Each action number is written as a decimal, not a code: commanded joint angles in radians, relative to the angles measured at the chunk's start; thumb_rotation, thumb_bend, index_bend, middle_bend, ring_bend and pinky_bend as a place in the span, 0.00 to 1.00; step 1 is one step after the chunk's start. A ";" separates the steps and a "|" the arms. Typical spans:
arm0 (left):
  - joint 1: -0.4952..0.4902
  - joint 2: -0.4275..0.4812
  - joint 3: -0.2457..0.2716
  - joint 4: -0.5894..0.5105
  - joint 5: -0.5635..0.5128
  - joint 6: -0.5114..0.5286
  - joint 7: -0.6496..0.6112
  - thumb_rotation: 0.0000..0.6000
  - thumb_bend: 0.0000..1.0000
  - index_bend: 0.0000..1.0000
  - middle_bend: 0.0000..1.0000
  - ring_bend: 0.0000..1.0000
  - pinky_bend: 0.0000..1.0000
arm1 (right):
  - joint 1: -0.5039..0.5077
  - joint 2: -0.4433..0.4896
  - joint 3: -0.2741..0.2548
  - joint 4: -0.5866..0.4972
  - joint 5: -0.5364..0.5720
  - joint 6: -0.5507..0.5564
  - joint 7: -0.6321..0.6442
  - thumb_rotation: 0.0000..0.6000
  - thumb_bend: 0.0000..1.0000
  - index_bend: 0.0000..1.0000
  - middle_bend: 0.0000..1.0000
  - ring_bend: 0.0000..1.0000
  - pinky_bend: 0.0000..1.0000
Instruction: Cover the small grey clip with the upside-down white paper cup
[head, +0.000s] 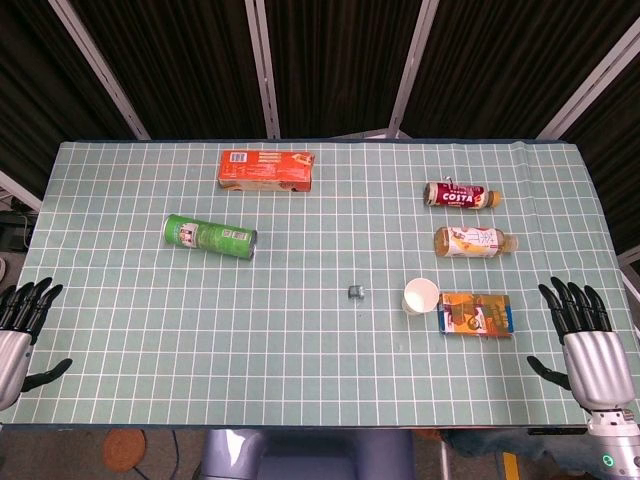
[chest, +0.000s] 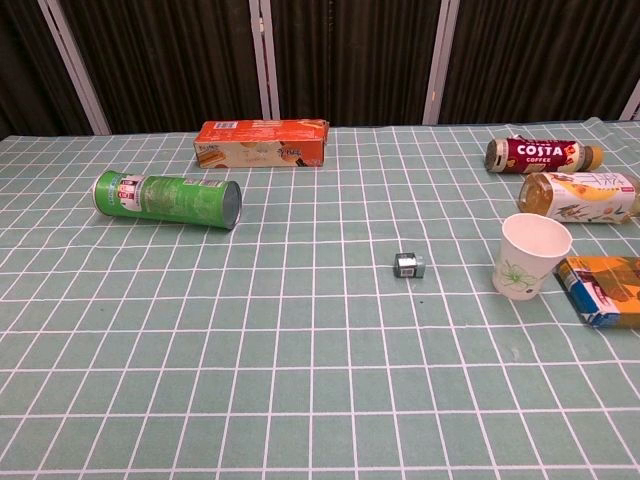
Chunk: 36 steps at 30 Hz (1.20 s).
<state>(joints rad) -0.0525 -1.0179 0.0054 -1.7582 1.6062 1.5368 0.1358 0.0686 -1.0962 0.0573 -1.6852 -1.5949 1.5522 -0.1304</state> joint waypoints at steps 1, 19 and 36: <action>0.000 0.000 0.000 0.000 0.000 0.000 -0.001 1.00 0.00 0.00 0.00 0.00 0.00 | 0.001 0.000 0.000 0.001 0.000 -0.002 -0.001 1.00 0.00 0.00 0.00 0.00 0.00; -0.034 -0.039 -0.032 0.025 -0.042 -0.041 0.020 1.00 0.00 0.00 0.00 0.00 0.00 | 0.249 -0.186 -0.001 0.081 -0.168 -0.344 -0.396 1.00 0.00 0.00 0.00 0.00 0.00; -0.065 -0.081 -0.057 0.058 -0.133 -0.106 0.073 1.00 0.00 0.00 0.00 0.00 0.00 | 0.418 -0.401 0.074 0.195 -0.008 -0.642 -0.988 1.00 0.00 0.00 0.00 0.00 0.00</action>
<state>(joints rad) -0.1164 -1.0979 -0.0506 -1.7008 1.4745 1.4312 0.2079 0.4646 -1.4662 0.1162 -1.5115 -1.6333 0.9369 -1.0690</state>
